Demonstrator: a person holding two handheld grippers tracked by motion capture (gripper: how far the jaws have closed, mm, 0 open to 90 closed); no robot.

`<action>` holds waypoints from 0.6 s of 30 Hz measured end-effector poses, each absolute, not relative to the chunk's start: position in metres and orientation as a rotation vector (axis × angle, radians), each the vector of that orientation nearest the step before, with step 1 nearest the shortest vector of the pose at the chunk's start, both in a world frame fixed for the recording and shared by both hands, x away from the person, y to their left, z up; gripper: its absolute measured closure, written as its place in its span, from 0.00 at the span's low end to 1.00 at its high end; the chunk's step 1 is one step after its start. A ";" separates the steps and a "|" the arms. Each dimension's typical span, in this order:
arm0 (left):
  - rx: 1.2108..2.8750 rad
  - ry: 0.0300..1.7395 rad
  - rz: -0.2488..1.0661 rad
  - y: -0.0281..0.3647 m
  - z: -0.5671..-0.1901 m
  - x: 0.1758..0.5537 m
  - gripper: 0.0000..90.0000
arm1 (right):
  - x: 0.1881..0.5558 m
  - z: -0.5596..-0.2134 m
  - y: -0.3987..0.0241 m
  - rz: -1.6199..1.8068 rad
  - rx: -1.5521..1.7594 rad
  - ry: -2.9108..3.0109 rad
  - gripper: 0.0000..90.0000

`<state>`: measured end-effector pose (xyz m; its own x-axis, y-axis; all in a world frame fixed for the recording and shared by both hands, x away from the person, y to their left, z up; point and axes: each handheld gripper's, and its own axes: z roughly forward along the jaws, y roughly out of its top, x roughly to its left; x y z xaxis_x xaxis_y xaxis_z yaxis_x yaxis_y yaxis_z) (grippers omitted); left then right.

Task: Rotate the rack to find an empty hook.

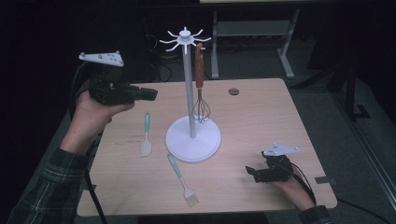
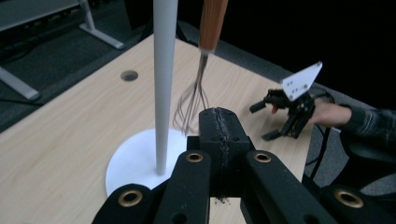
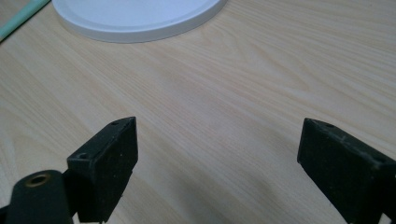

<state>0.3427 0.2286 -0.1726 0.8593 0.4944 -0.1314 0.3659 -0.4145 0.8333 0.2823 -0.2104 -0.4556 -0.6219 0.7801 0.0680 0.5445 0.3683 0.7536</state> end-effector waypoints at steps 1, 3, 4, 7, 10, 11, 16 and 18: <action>2.048 0.627 0.165 0.229 -0.173 0.343 1.00 | 0.282 -0.456 -0.210 1.110 1.169 2.334 0.14; 2.038 0.624 0.159 0.226 -0.165 0.346 1.00 | 0.283 -0.456 -0.210 1.107 1.175 2.336 0.14; 2.033 0.624 0.159 0.225 -0.162 0.348 1.00 | 0.283 -0.457 -0.210 1.111 1.172 2.333 0.14; 2.029 0.612 0.158 0.221 -0.152 0.351 1.00 | 0.283 -0.458 -0.209 1.104 1.179 2.342 0.14; 2.020 0.599 0.151 0.216 -0.144 0.352 1.00 | 0.284 -0.458 -0.210 1.105 1.185 2.336 0.14; 2.017 0.592 0.150 0.212 -0.140 0.353 1.00 | 0.284 -0.459 -0.210 1.105 1.186 2.339 0.14; 2.012 0.576 0.151 0.204 -0.130 0.353 1.00 | 0.285 -0.460 -0.209 1.109 1.194 2.347 0.14; 2.008 0.568 0.157 0.201 -0.124 0.354 1.00 | 0.285 -0.461 -0.209 1.110 1.198 2.348 0.14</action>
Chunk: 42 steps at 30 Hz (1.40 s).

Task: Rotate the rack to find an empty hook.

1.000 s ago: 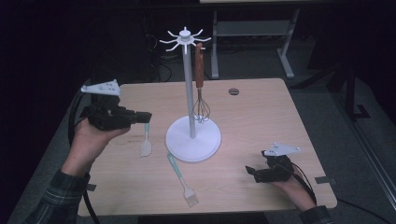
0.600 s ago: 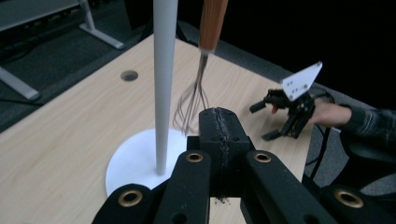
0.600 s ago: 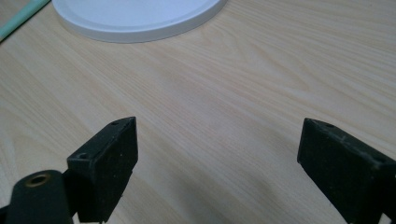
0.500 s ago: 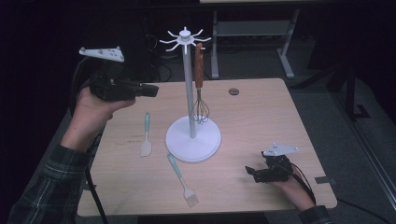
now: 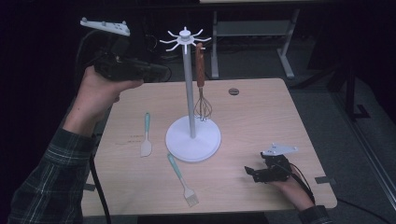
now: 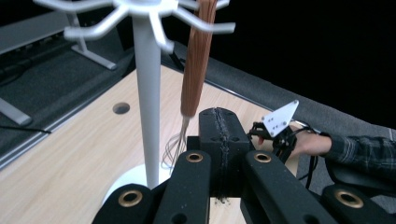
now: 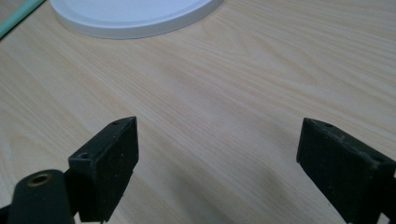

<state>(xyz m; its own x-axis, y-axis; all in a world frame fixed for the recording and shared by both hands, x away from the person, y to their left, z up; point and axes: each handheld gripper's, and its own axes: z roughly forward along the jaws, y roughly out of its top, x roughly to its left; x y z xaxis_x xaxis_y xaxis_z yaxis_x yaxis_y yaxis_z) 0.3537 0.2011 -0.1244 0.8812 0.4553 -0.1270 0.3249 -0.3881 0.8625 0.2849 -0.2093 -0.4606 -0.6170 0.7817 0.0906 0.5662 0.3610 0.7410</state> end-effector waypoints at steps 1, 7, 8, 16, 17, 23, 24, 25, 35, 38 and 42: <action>2.002 0.554 0.149 0.198 -0.120 0.355 1.00 | 0.285 -0.461 -0.209 1.112 1.204 2.350 0.14; 1.996 0.555 0.185 0.190 -0.108 0.362 1.00 | 0.286 -0.462 -0.210 1.107 1.206 2.349 0.14; 1.993 0.559 0.194 0.189 -0.106 0.364 1.00 | 0.286 -0.462 -0.210 1.107 1.207 2.348 0.14; 1.991 0.594 0.241 0.187 -0.098 0.375 1.00 | 0.286 -0.462 -0.211 1.111 1.201 2.353 0.15; 1.992 0.599 0.249 0.188 -0.098 0.376 1.00 | 0.286 -0.462 -0.210 1.115 1.201 2.352 0.15; 1.997 0.624 0.290 0.190 -0.097 0.383 1.00 | 0.285 -0.462 -0.210 1.121 1.204 2.357 0.15; 1.997 0.628 0.295 0.191 -0.097 0.384 1.00 | 0.285 -0.462 -0.210 1.122 1.205 2.356 0.15; 1.997 0.628 0.295 0.191 -0.097 0.384 1.00 | 0.285 -0.462 -0.210 1.122 1.205 2.356 0.15; 1.988 0.672 0.339 0.194 -0.101 0.394 1.00 | 0.286 -0.462 -0.209 1.116 1.198 2.358 0.15; 1.984 0.668 0.331 0.196 -0.101 0.393 1.00 | 0.286 -0.462 -0.209 1.116 1.198 2.358 0.15; 1.979 0.646 0.320 0.198 -0.097 0.384 1.00 | 0.286 -0.462 -0.209 1.110 1.200 2.355 0.15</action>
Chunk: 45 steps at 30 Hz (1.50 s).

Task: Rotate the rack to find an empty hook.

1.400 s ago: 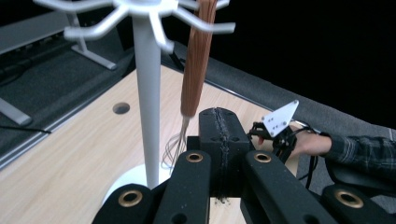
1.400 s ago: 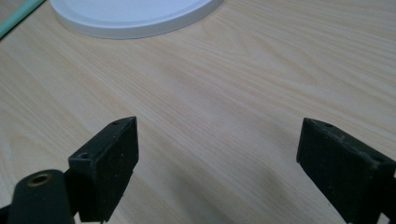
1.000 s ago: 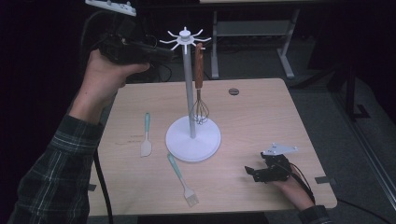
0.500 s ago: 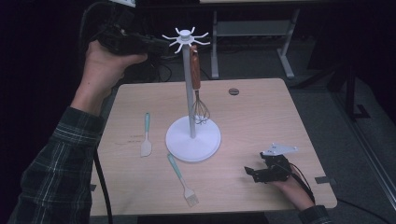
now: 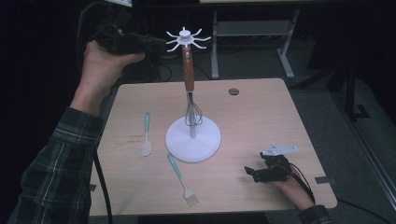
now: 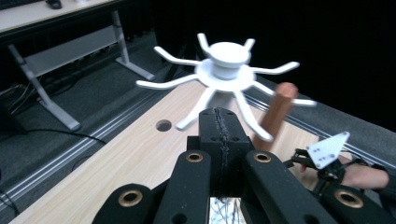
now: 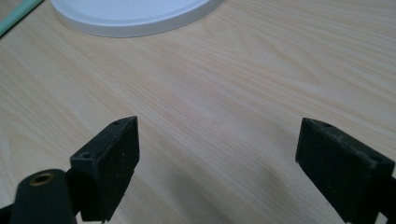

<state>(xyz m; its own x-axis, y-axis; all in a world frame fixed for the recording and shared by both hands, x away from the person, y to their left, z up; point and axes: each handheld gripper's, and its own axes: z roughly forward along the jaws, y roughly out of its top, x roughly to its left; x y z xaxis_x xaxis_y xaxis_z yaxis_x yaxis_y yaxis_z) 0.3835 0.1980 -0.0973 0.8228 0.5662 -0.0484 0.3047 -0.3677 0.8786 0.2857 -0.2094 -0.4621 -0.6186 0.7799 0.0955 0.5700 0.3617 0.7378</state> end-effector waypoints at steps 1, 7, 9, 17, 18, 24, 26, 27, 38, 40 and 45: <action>1.980 0.631 0.315 0.197 -0.095 0.377 1.00 | 0.286 -0.462 -0.209 1.109 1.199 2.357 0.15; 1.990 0.583 0.294 0.192 -0.093 0.362 1.00 | 0.286 -0.463 -0.209 1.105 1.194 2.356 0.15; 2.001 0.563 0.288 0.186 -0.094 0.357 1.00 | 0.286 -0.463 -0.210 1.104 1.197 2.352 0.15; 2.012 0.595 0.323 0.178 -0.099 0.366 1.00 | 0.287 -0.463 -0.211 1.098 1.195 2.352 0.15; 2.012 0.595 0.323 0.178 -0.099 0.366 1.00 | 0.286 -0.463 -0.211 1.098 1.202 2.353 0.15; 2.001 0.630 0.344 0.186 -0.101 0.374 1.00 | 0.286 -0.464 -0.210 1.093 1.195 2.356 0.15; 1.999 0.635 0.344 0.187 -0.101 0.375 1.00 | 0.286 -0.464 -0.210 1.093 1.195 2.356 0.15; 1.994 0.639 0.347 0.188 -0.101 0.377 1.00 | 0.286 -0.464 -0.210 1.092 1.195 2.356 0.15; 1.977 0.675 0.373 0.195 -0.104 0.390 1.00 | 0.287 -0.464 -0.209 1.096 1.189 2.356 0.15; 1.968 0.680 0.374 0.196 -0.105 0.393 1.00 | 0.287 -0.464 -0.209 1.094 1.191 2.357 0.15; 1.952 0.693 0.375 0.196 -0.108 0.400 1.00 | 0.287 -0.464 -0.209 1.092 1.193 2.358 0.15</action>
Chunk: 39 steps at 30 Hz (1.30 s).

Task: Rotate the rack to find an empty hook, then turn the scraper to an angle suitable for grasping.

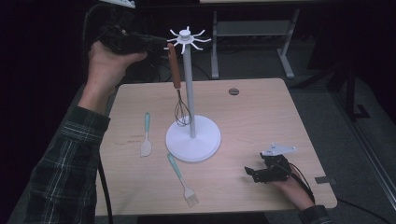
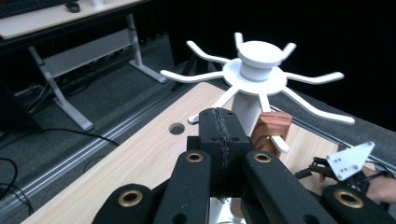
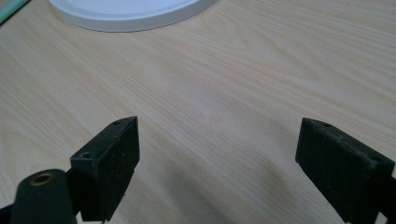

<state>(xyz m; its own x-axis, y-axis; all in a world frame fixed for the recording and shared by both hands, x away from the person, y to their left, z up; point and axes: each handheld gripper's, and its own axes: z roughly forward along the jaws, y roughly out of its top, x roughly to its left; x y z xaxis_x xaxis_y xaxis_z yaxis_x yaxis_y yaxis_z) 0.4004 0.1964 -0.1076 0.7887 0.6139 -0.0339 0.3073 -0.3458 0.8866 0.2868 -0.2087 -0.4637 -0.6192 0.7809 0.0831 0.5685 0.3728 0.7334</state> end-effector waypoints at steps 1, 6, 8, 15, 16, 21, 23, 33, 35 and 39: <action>1.951 0.693 0.371 0.197 -0.108 0.401 1.00 | 0.287 -0.464 -0.209 1.090 1.193 2.360 0.15; 1.947 0.690 0.367 0.201 -0.109 0.398 1.00 | 0.287 -0.464 -0.209 1.092 1.186 2.361 0.15; 1.950 0.689 0.369 0.203 -0.111 0.395 1.00 | 0.287 -0.464 -0.209 1.092 1.195 2.363 0.15; 1.954 0.682 0.347 0.213 -0.122 0.382 1.00 | 0.287 -0.464 -0.208 1.090 1.196 2.363 0.15; 1.958 0.681 0.344 0.214 -0.125 0.380 1.00 | 0.287 -0.464 -0.208 1.087 1.197 2.364 0.15; 1.965 0.686 0.339 0.221 -0.133 0.374 1.00 | 0.287 -0.465 -0.208 1.082 1.197 2.369 0.15; 1.959 0.691 0.332 0.225 -0.138 0.371 1.00 | 0.287 -0.465 -0.208 1.082 1.196 2.367 0.15; 1.969 0.726 0.327 0.237 -0.167 0.360 1.00 | 0.287 -0.465 -0.207 1.079 1.200 2.369 0.15; 1.976 0.736 0.330 0.238 -0.174 0.358 1.00 | 0.288 -0.466 -0.207 1.074 1.201 2.368 0.15; 1.990 0.771 0.351 0.237 -0.188 0.356 1.00 | 0.288 -0.466 -0.206 1.071 1.193 2.373 0.15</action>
